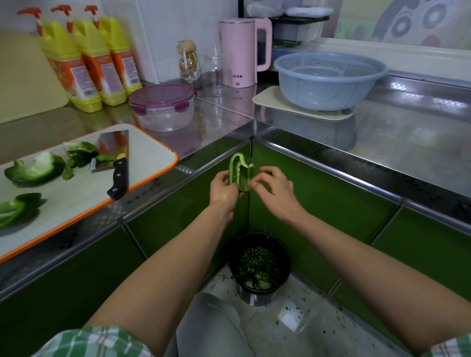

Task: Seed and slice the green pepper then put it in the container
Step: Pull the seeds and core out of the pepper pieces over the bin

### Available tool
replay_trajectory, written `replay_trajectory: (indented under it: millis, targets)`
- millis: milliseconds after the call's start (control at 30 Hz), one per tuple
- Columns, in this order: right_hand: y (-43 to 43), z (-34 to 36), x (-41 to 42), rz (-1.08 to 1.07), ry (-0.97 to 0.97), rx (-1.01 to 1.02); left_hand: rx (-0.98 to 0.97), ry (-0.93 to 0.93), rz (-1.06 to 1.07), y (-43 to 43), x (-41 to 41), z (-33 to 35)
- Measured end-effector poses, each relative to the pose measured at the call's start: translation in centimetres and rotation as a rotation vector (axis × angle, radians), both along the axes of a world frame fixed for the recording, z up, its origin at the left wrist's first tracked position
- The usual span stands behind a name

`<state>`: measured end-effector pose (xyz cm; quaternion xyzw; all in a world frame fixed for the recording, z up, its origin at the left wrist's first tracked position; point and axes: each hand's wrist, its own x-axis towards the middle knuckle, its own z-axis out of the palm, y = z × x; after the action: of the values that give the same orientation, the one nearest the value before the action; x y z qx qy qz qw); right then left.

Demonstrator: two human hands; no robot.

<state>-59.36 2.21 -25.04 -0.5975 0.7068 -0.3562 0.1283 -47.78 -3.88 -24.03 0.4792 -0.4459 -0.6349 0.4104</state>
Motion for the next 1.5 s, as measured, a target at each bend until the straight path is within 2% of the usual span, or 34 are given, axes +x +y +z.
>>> replay_trajectory:
  millis: [167, 267, 333, 433, 667, 833, 967, 1133, 1233, 1333, 1433, 1500]
  targets:
    - [-0.3, -0.4, -0.3, -0.011, -0.047, 0.040, -0.001, -0.022, -0.029, -0.5, 0.0, -0.7]
    - [-0.9, -0.3, -0.3, -0.051, -0.286, -0.059, 0.008, -0.044, -0.063, -0.7, 0.2, -0.7]
    - [-1.2, -0.1, -0.5, 0.000, -0.423, -0.052, 0.012, -0.047, -0.109, -0.6, 0.4, -0.6]
    - [-1.5, -0.2, -1.0, 0.050, -0.363, -0.053, 0.022, -0.064, -0.169, -0.4, 0.7, -0.7]
    - [-1.5, -0.1, -1.2, -0.092, -0.350, -0.154, -0.057, -0.177, -0.200, -0.3, 0.0, -1.1]
    - [-1.8, -0.7, -2.2, -0.300, -0.398, -0.157, -0.128, -0.407, -0.385, -0.2, 0.4, -1.2]
    - [-1.7, -0.5, -3.4, -0.311, -0.446, -0.039, -0.158, -0.513, -0.312, -1.0, 1.3, -2.3]
    - [-1.3, -0.3, -3.2, -0.144, -0.577, 0.124, -0.242, -0.420, -0.210, -1.3, 0.7, -1.2]
    - [-1.2, 0.1, -2.6, -0.127, -0.651, 0.163, -0.129, -0.158, -0.324, -0.8, 0.2, -0.3]
    - [-1.0, 0.2, -2.5, -0.113, -0.660, 0.198, -0.084, -0.098, -0.394, -0.7, 0.1, -0.5]
    - [-0.9, -0.1, -2.6, -0.133, -0.609, 0.149, -0.026, -0.030, -0.342, -0.9, 0.3, -0.8]
    - [-0.6, 0.0, -2.5, -0.098, -0.480, -0.014, 0.004, -0.019, -0.280, -1.1, 0.4, -1.1]
